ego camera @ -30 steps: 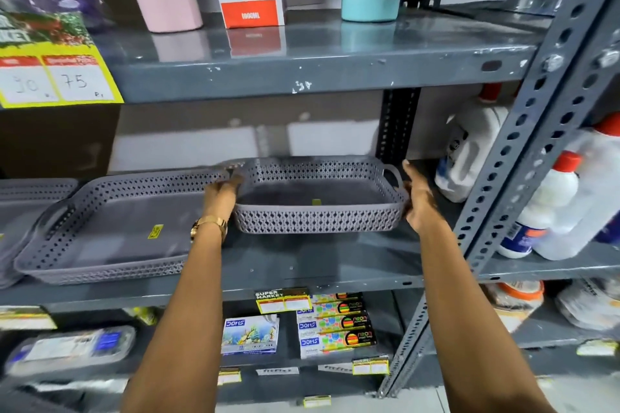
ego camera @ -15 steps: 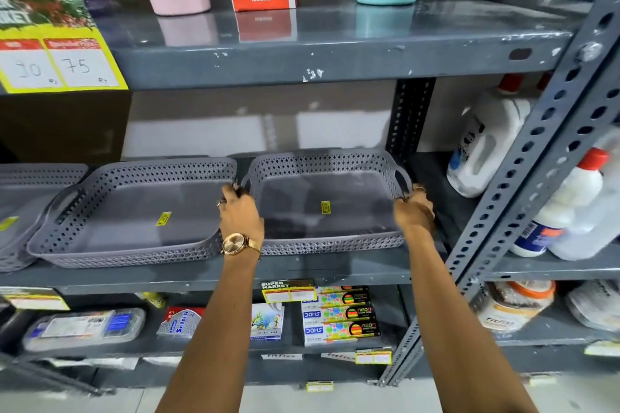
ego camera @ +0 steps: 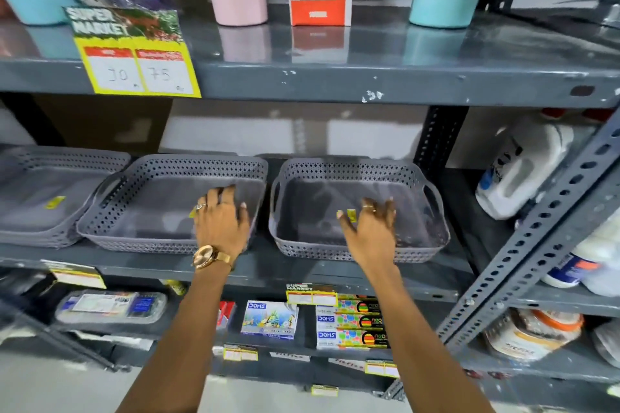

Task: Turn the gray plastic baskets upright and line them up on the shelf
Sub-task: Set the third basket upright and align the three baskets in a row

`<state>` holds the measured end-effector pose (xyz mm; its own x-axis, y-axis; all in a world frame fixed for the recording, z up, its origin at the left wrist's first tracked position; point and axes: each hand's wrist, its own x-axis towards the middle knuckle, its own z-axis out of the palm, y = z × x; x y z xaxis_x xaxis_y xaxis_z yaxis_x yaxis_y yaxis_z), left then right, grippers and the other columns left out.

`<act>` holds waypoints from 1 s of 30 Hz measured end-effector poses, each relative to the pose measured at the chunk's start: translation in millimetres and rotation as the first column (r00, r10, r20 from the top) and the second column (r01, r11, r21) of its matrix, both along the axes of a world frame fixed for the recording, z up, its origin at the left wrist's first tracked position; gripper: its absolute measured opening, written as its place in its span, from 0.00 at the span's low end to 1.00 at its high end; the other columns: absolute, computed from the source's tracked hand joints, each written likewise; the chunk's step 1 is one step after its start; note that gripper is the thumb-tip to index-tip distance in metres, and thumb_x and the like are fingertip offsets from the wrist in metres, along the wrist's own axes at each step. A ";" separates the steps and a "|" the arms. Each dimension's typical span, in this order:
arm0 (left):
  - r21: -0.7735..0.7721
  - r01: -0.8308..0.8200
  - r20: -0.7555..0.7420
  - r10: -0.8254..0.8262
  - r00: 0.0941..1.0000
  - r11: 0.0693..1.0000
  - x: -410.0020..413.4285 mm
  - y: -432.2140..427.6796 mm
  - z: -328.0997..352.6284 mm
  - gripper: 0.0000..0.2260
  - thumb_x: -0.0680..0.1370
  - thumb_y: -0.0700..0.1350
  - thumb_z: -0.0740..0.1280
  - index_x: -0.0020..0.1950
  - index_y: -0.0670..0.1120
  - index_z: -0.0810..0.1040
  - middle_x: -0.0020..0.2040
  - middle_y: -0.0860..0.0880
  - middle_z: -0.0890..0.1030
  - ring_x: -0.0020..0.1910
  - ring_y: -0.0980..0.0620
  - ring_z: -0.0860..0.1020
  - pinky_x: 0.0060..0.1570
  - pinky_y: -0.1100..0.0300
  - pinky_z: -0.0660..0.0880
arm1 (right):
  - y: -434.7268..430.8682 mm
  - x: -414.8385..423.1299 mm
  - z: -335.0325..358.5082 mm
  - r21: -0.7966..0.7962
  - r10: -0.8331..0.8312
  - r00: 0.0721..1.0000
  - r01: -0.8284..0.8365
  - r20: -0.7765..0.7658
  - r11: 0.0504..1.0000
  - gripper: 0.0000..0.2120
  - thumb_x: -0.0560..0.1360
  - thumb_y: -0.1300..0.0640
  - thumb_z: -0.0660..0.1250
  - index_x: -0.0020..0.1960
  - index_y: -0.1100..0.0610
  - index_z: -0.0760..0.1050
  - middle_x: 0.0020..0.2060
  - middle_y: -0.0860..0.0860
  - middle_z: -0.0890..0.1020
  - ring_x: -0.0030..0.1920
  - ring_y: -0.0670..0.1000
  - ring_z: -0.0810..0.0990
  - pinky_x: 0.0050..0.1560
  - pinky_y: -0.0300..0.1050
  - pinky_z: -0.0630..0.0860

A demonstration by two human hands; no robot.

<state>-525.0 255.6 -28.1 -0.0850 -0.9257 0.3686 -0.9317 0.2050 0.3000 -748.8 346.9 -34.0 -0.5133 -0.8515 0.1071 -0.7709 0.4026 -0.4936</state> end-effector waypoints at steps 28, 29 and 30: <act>0.449 0.056 -0.042 -0.042 0.998 0.892 276.3 -157.0 -21.8 0.15 0.77 0.44 0.64 0.61 0.39 0.75 0.59 0.35 0.80 0.57 0.34 0.78 0.57 0.45 0.76 | -121.7 186.2 -13.1 0.257 -0.239 0.968 0.250 -0.074 0.934 0.16 0.77 0.61 0.58 0.64 0.61 0.69 0.59 0.62 0.78 0.59 0.64 0.77 0.56 0.56 0.74; 0.443 0.080 -0.065 -0.057 0.996 0.893 277.1 -161.1 -23.1 0.15 0.77 0.44 0.64 0.61 0.39 0.74 0.59 0.35 0.80 0.58 0.33 0.78 0.57 0.45 0.76 | -123.9 185.0 -14.7 0.239 -0.234 0.970 0.243 -0.065 0.940 0.15 0.77 0.60 0.58 0.63 0.61 0.69 0.58 0.63 0.79 0.58 0.64 0.78 0.55 0.56 0.75; 0.442 0.096 -0.081 -0.067 0.994 0.892 276.9 -165.0 -23.1 0.15 0.77 0.43 0.64 0.61 0.38 0.73 0.59 0.34 0.79 0.58 0.33 0.77 0.58 0.44 0.76 | -126.2 183.3 -14.9 0.217 -0.227 0.973 0.232 -0.045 0.948 0.15 0.77 0.59 0.58 0.62 0.62 0.69 0.57 0.64 0.79 0.57 0.65 0.78 0.54 0.57 0.75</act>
